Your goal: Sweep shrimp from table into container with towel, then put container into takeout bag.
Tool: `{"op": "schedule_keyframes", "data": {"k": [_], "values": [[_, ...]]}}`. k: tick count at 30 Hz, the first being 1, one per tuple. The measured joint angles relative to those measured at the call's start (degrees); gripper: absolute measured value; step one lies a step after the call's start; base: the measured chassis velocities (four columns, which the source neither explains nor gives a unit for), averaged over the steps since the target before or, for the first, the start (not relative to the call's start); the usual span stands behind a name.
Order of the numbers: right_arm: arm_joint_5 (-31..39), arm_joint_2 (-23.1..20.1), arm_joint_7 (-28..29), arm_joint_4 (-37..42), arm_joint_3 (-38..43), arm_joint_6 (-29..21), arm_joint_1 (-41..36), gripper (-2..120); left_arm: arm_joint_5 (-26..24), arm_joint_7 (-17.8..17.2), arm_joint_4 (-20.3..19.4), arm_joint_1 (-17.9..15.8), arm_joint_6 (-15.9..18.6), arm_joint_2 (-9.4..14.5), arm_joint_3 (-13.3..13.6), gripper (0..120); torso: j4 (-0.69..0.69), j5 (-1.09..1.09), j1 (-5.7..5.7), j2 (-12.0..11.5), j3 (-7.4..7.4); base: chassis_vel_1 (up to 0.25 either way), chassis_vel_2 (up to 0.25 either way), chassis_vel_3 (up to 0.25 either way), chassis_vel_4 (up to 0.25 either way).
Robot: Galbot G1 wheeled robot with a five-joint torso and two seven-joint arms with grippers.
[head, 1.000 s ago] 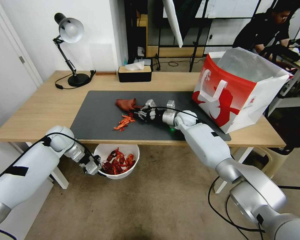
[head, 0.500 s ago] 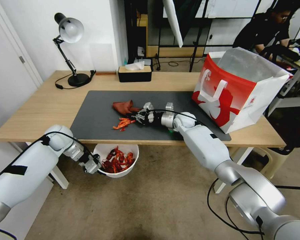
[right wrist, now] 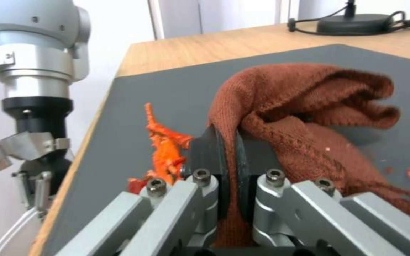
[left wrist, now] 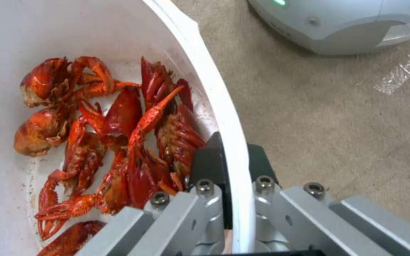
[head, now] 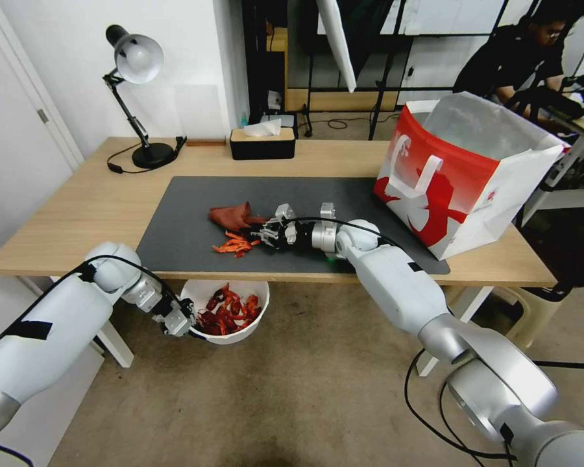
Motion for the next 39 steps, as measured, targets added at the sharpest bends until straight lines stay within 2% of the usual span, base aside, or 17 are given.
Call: {"op": "schedule_keyframes", "data": {"k": [11, 17, 39], "values": [[0.9, -1.4, -2.4, 2.2, 0.2, -0.3, -1.6, 2, -0.1, -0.1, -0.1, 0.2, 0.0, 0.3, -0.1, 0, 0.02, -0.01, 0.0, 0.0, -0.01, 0.0, 0.0, 0.0, 0.0], [1.8, -3.6, -2.9, 6.2, -0.3, -1.1, -3.6, 2, -0.2, -0.2, -0.3, 0.3, 0.0, 0.5, -0.2, 0, 0.0, -0.01, -0.01, 0.0, -0.01, 0.0, 0.0, 0.0, 0.0], [4.1, -7.6, -2.1, 16.7, -3.0, -3.2, -8.3, 2, -0.5, -0.2, -0.9, 0.4, 0.1, 1.1, -0.3, 0, 0.0, 0.0, 0.0, 0.0, 0.01, 0.0, 0.0, 0.0, 0.0]]}}
